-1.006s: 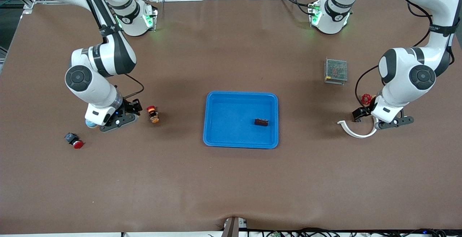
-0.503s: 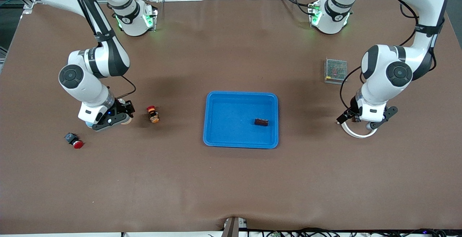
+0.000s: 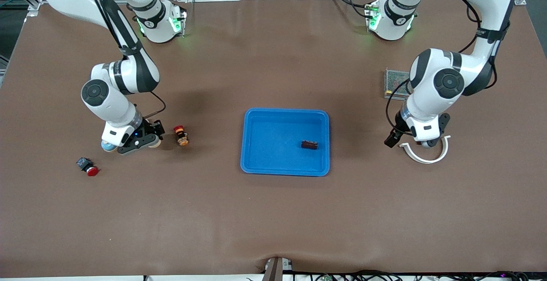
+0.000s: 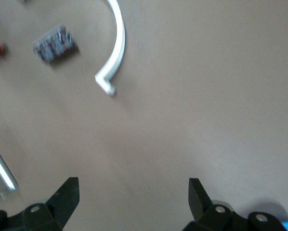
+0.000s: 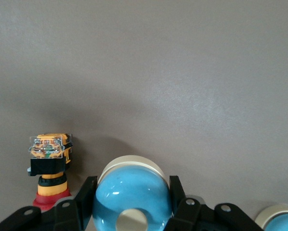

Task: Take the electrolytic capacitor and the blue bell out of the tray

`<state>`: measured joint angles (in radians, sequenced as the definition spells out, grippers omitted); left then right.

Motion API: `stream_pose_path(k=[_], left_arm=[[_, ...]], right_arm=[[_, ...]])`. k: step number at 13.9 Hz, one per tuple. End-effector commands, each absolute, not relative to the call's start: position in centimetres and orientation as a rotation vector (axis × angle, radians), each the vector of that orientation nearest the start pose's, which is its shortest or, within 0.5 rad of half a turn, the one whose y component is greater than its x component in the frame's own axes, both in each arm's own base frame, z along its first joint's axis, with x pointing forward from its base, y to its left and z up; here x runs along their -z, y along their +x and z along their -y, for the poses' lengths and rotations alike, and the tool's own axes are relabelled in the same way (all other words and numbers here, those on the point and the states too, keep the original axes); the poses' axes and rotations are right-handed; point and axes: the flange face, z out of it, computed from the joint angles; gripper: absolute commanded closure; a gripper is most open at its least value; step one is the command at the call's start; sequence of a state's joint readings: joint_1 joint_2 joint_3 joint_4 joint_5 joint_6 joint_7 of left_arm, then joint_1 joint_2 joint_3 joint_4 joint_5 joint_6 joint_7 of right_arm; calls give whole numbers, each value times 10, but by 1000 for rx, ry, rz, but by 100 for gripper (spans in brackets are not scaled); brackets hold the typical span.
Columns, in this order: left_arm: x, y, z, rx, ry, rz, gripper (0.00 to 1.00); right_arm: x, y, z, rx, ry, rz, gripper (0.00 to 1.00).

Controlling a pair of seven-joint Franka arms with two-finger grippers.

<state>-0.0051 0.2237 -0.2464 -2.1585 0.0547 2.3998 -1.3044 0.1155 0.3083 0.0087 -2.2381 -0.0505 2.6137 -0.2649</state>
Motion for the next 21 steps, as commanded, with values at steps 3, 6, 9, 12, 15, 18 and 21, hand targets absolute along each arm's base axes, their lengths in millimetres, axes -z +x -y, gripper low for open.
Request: stream_pose_path(k=[3,6,9,12,15,18,21], left_arm=[[-312,535,195,-64,-2643,1825,0],[-314,534,240,-112,-2581,1958,0],[-305,534,294,-160,-2546,2036,0],[-287,537,331,-203,-2517,2077,0],[-267,550,344,-143,-2478,2099,0],[-248,565,351,-101,-2458,2113,0],[-234,565,360,-103,-2467,2088,0]], right_arm=[[-222,545,-71,125,-3079,689,46],[-217,545,-72,129,-3078,692,46],[-209,544,-72,130,-3077,692,46],[-200,542,-72,134,-3076,692,46],[-196,542,-73,139,-3074,694,46],[-193,541,-73,132,-3074,694,46],[-188,541,-73,137,-3074,694,46]])
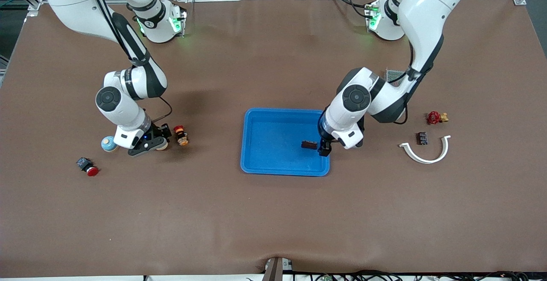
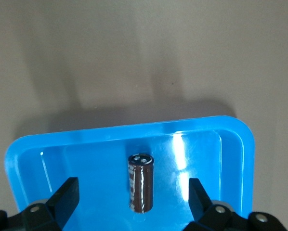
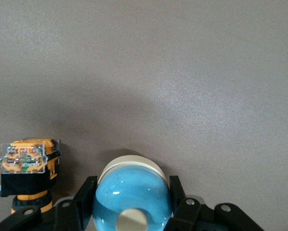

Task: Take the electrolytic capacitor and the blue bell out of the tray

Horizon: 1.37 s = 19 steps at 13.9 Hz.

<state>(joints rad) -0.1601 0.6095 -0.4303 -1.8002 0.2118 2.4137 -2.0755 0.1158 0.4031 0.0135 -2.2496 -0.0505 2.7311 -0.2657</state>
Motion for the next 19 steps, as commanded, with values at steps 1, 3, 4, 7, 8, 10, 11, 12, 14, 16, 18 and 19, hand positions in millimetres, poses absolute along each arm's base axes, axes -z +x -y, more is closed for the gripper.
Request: stream_pose_path(k=[1,3,4,7,8,10,11,12,14,16,18,19], left_arm=[[-229,565,362,-104,-2461,2087,0],[-221,563,370,-73,-2454,2083,0],[-218,563,371,-48,-2447,2089,0],[-211,559,380,-28,-2453,2081,0],[-211,558,381,-27,-2456,2080,0],[-205,552,388,-37,-2464,2062,0],[-202,552,388,-40,-2462,2060,0],[-199,552,388,-31,-2471,2050,0],[-191,551,388,-27,-2482,2034,0],[-185,548,391,-19,-2494,2012,0],[-183,547,391,-3,-2499,2001,0],[-182,548,390,-2,-2484,2019,9]], right_arm=[[-187,541,-73,135,-3073,694,45],[-185,541,-73,137,-3073,694,45],[-182,540,-73,137,-3073,694,45],[-182,540,-73,137,-3073,694,39],[-181,540,-73,135,-3073,692,28],[-181,541,-73,135,-3073,692,0],[-181,541,-73,135,-3073,692,0],[-182,542,-73,139,-3074,689,0],[-193,548,-73,159,-3077,677,0],[-208,551,-74,137,-3081,663,0],[-236,562,-76,53,-3091,630,0],[-253,568,-78,2,-3095,612,0]])
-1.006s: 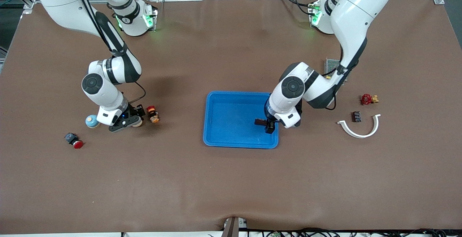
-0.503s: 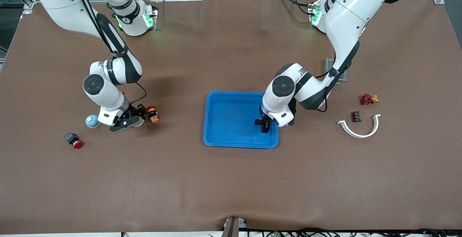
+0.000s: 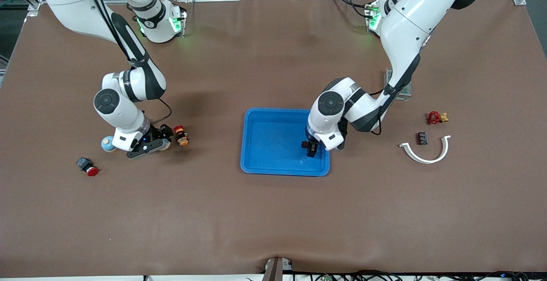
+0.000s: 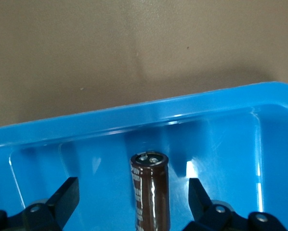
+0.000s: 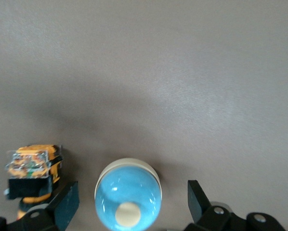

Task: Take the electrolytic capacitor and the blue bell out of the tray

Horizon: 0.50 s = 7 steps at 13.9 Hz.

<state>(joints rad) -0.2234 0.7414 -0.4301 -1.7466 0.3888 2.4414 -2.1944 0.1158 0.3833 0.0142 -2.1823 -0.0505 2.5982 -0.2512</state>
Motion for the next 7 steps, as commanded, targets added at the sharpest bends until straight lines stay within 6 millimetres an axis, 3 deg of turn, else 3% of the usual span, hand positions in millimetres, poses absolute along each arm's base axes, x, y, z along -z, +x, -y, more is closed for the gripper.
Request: stream_pose_path(k=[1,3,7], left_arm=[[-183,548,389,-2,-2456,2056,48],[-188,552,390,20,-2477,2046,100],[-188,551,390,52,-2518,1990,100]], right_arm=[[-270,573,-80,-56,-3100,590,0],[-310,583,-86,-147,-3111,535,0],[-387,590,-113,-278,-3146,378,0]])
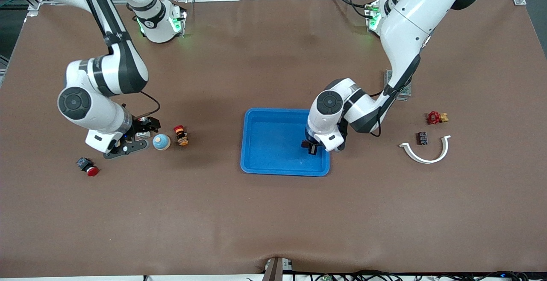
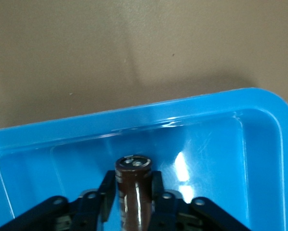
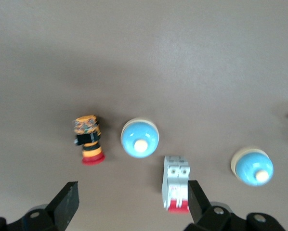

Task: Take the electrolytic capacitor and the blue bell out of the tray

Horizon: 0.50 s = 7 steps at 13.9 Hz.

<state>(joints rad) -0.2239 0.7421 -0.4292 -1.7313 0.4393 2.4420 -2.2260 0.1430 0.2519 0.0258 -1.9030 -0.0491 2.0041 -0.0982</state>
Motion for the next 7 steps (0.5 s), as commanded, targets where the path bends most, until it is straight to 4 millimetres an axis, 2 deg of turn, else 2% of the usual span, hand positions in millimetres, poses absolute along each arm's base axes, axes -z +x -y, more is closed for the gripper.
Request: stream_pose_path(k=[1,4,6,7], left_arm=[[-189,551,390,56,-2522,1987,100],[-199,554,390,75,-2530,1966,100],[-207,552,382,71,-2548,1797,100],[-219,553,381,60,-2567,1731,100]], right_arm=[[-407,591,-117,-309,-3151,351,0],[-477,586,-127,-364,-3160,312,0],[-529,574,-128,-365,-3169,273,0],[-553,568,-127,-367,-3173,251,0]])
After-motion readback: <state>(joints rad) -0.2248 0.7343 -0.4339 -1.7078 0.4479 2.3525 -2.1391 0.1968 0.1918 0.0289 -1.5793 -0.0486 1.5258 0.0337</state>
